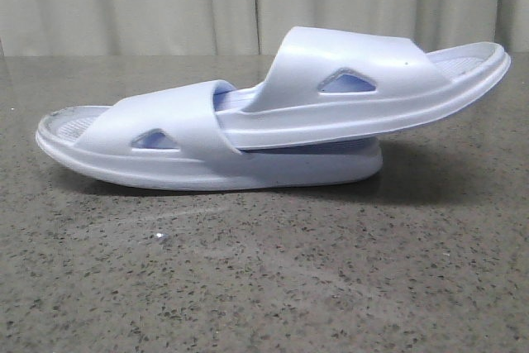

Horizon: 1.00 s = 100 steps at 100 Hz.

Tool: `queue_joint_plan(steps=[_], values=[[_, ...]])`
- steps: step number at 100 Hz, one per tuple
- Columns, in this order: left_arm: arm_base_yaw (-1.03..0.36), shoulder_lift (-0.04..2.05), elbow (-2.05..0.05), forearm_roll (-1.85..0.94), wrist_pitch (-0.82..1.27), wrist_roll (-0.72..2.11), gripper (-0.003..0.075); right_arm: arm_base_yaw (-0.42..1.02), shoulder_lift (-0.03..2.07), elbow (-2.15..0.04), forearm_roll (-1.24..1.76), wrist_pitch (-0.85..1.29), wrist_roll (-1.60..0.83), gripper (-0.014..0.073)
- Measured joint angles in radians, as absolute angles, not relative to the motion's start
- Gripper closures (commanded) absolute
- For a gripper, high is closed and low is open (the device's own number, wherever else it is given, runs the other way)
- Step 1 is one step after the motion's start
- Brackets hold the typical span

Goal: Insert blue slippers together front up

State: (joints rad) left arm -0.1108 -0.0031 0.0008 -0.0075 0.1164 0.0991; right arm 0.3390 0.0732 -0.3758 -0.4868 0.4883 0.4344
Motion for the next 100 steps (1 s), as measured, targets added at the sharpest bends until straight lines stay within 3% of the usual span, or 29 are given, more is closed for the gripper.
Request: queue_joint_plan(steps=[25,44,59,100], values=[[-0.111,-0.003,0.001,-0.007,0.116,0.099,0.0704,0.289,0.073,-0.354,-0.455,0.460,0.409,0.0701],[-0.111,-0.003,0.001,-0.007,0.116,0.099,0.0704,0.148,0.069,-0.257,-0.217,0.307,0.146,0.0701],[-0.111,-0.003,0.001,-0.007,0.116,0.099,0.0704,0.072,0.025,-0.169,-0.120,0.223,0.085,0.0701],[-0.111,-0.003,0.001,-0.007,0.114,0.099,0.0704,0.064,-0.010,0.010,-0.067,0.108,0.077,0.0701]])
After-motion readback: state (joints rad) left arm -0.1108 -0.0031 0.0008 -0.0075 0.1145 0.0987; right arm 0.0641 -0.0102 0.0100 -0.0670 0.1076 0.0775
